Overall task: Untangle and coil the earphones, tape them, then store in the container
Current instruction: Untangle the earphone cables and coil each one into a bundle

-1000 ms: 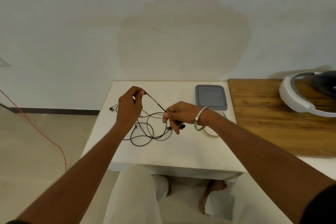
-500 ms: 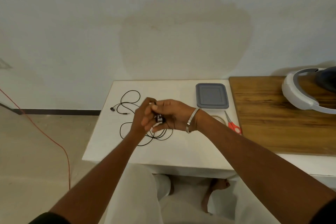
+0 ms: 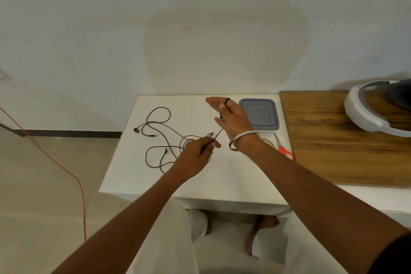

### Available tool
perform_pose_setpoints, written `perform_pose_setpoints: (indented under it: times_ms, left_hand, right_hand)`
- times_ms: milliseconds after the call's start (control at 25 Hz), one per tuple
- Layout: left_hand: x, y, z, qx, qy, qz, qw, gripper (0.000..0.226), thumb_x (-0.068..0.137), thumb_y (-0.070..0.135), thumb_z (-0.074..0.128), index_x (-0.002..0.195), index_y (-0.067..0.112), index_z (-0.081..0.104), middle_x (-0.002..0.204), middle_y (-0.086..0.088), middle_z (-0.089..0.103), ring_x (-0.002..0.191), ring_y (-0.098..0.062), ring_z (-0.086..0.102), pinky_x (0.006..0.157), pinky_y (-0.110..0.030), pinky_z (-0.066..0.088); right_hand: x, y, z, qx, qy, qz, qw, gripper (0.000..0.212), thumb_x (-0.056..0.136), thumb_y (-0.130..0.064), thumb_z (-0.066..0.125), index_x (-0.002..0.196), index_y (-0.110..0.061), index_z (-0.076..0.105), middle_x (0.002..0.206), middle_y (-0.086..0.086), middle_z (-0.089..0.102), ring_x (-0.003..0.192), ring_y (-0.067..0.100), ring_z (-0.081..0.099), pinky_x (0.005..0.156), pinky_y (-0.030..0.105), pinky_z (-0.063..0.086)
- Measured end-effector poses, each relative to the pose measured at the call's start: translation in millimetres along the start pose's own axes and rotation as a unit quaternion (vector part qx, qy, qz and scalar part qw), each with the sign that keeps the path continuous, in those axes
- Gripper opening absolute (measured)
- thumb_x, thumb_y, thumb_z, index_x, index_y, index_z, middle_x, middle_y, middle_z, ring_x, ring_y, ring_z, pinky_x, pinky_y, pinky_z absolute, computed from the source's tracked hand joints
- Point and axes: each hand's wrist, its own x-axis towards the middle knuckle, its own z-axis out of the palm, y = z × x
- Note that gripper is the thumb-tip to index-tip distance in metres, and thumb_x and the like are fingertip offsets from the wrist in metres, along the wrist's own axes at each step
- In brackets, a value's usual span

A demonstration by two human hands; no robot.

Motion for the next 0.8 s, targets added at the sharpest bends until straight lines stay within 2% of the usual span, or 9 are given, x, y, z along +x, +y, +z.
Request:
perform_pose_setpoints:
  times_ms: [120, 200, 280, 360, 440, 520, 600, 720, 800]
  left_hand:
    - [-1.0, 4.0, -4.0, 0.005, -0.016, 0.003, 1.000, 0.022, 0.099, 0.018, 0.046, 0.104, 0.021, 0.067, 0.067, -0.013, 0.061, 0.057, -0.022, 0.053, 0.059, -0.030, 0.050]
    - [0.8, 4.4, -8.5, 0.013, -0.018, -0.001, 1.000, 0.021, 0.097, 0.017, 0.049, 0.103, 0.022, 0.069, 0.069, -0.018, 0.063, 0.056, -0.025, 0.053, 0.059, -0.031, 0.050]
    - [2.9, 6.2, -13.6, 0.029, -0.013, -0.002, 0.999, 0.020, 0.095, 0.019, 0.052, 0.101, 0.025, 0.070, 0.064, -0.018, 0.061, 0.054, -0.025, 0.050, 0.056, -0.023, 0.044]
    - [5.6, 8.4, -19.0, 0.046, -0.003, 0.004, 0.999, 0.018, 0.093, 0.021, 0.056, 0.098, 0.028, 0.072, 0.058, -0.013, 0.058, 0.052, -0.019, 0.047, 0.056, -0.018, 0.038]
    - [7.5, 8.6, -25.6, 0.031, 0.009, 0.002, 0.999, 0.016, 0.092, 0.022, 0.060, 0.097, 0.028, 0.073, 0.051, 0.000, 0.052, 0.048, -0.010, 0.043, 0.055, -0.019, 0.040]
    - [8.9, 5.7, -32.8, 0.029, 0.021, 0.004, 0.999, 0.014, 0.090, 0.023, 0.063, 0.095, 0.032, 0.072, 0.051, 0.008, 0.051, 0.048, -0.008, 0.040, 0.051, -0.018, 0.037]
    - [10.3, 4.6, -38.2, 0.041, 0.024, 0.018, 0.999, 0.015, 0.089, 0.023, 0.064, 0.091, 0.036, 0.071, 0.063, 0.005, 0.062, 0.049, -0.008, 0.041, 0.051, -0.013, 0.035]
    - [13.3, 6.4, -42.5, 0.042, 0.024, 0.040, 0.998, 0.012, 0.089, 0.018, 0.064, 0.091, 0.027, 0.072, 0.082, 0.004, 0.069, 0.061, -0.003, 0.050, 0.060, -0.010, 0.039]
    - [15.2, 7.2, -44.7, 0.059, 0.033, 0.059, 0.996, 0.012, 0.089, 0.016, 0.064, 0.093, 0.022, 0.073, 0.084, 0.005, 0.066, 0.072, 0.002, 0.053, 0.065, -0.007, 0.039]
  right_hand:
    - [0.2, 9.2, -3.7, -0.148, 0.032, -0.056, 0.987, 0.032, 0.099, -0.006, 0.034, 0.112, -0.013, 0.062, 0.119, -0.006, 0.064, 0.112, 0.001, 0.055, 0.096, 0.022, 0.040]
    - [-1.7, 12.1, -6.5, -0.251, -0.007, -0.085, 0.964, 0.031, 0.099, -0.007, 0.035, 0.110, -0.013, 0.062, 0.116, -0.005, 0.065, 0.111, 0.007, 0.057, 0.099, 0.020, 0.039]
    - [-2.8, 13.9, -9.3, -0.376, -0.073, -0.077, 0.920, 0.031, 0.100, -0.013, 0.034, 0.111, -0.019, 0.062, 0.115, -0.005, 0.066, 0.109, 0.015, 0.060, 0.108, 0.030, 0.032]
    - [-4.4, 13.2, -11.0, -0.521, -0.134, -0.047, 0.842, 0.031, 0.101, -0.017, 0.032, 0.113, -0.023, 0.060, 0.112, -0.006, 0.067, 0.109, 0.015, 0.059, 0.116, 0.046, 0.011]
    - [-5.1, 12.8, -13.2, -0.583, -0.153, -0.027, 0.797, 0.030, 0.101, -0.016, 0.031, 0.113, -0.022, 0.057, 0.108, -0.004, 0.066, 0.107, 0.016, 0.058, 0.116, 0.053, 0.002]
    - [-5.2, 13.7, -18.8, -0.583, -0.160, -0.027, 0.796, 0.031, 0.102, -0.017, 0.028, 0.112, -0.021, 0.057, 0.105, -0.005, 0.067, 0.106, 0.015, 0.058, 0.115, 0.055, -0.001]
    - [-6.3, 15.5, -24.9, -0.578, -0.174, -0.021, 0.797, 0.032, 0.101, -0.018, 0.026, 0.109, -0.020, 0.057, 0.100, -0.008, 0.068, 0.105, 0.013, 0.058, 0.115, 0.056, -0.001]
    - [-10.5, 18.3, -24.3, -0.571, -0.203, -0.016, 0.795, 0.030, 0.099, -0.018, 0.027, 0.096, -0.021, 0.057, 0.089, -0.011, 0.067, 0.095, 0.007, 0.059, 0.114, 0.056, 0.001]
    - [-12.3, 17.8, -21.1, -0.555, -0.221, -0.022, 0.801, 0.028, 0.097, -0.017, 0.030, 0.087, -0.025, 0.055, 0.087, -0.010, 0.069, 0.090, 0.009, 0.061, 0.113, 0.053, 0.009]
